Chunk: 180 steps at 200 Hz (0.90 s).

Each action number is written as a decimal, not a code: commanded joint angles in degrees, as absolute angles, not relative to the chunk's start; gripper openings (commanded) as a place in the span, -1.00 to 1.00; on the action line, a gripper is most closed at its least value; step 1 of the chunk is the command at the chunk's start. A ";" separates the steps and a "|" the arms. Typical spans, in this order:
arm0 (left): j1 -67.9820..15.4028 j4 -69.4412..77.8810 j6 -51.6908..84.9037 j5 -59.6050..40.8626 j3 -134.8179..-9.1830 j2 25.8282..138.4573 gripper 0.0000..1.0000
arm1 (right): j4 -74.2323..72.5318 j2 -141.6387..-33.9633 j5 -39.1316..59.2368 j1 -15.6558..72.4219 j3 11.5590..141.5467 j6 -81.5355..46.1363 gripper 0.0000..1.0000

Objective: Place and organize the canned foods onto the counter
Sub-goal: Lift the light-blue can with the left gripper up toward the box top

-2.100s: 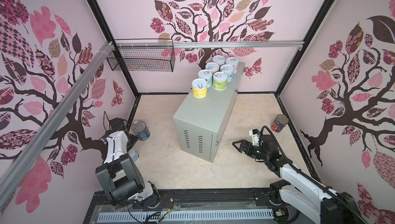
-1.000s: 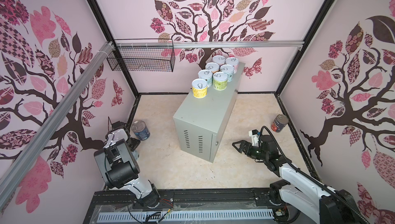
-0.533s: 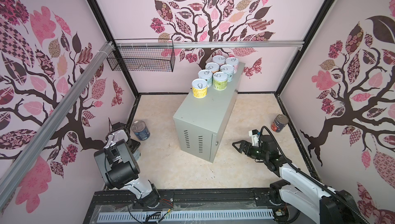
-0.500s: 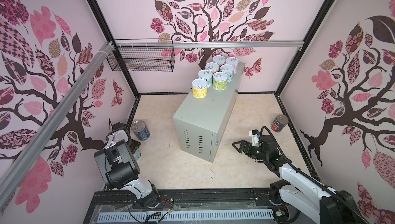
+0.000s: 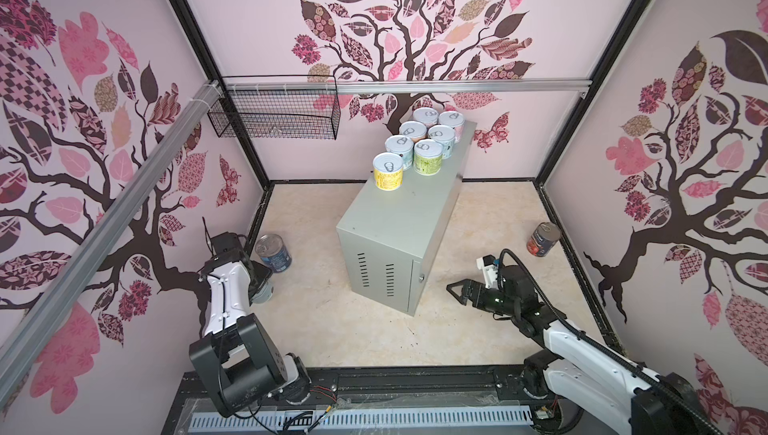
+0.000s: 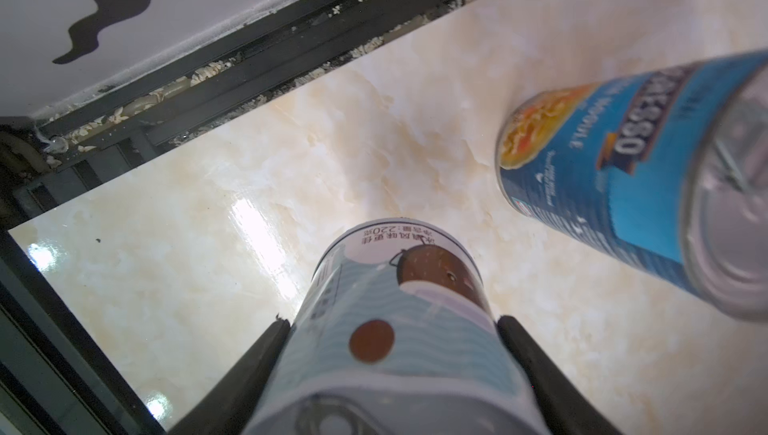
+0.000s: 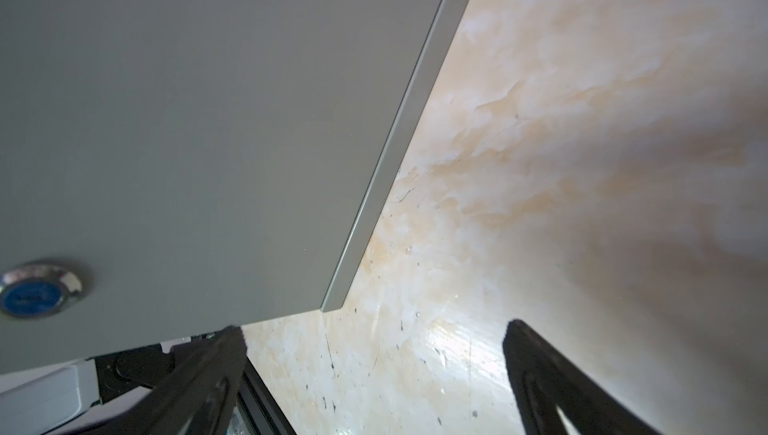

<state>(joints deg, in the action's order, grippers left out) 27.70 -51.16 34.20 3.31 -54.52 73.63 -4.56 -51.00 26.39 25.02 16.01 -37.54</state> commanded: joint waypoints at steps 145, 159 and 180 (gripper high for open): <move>13.63 -62.29 28.38 -7.76 -71.60 52.91 0.08 | 4.07 -52.93 19.26 28.72 20.52 -33.09 1.00; 13.39 -63.08 27.74 -10.06 -74.41 53.26 0.08 | 6.36 -52.87 18.62 28.73 21.69 -32.11 1.00; 12.88 -62.94 27.23 -12.66 -77.61 53.13 0.08 | 9.80 -52.37 17.08 28.74 23.27 -30.94 1.00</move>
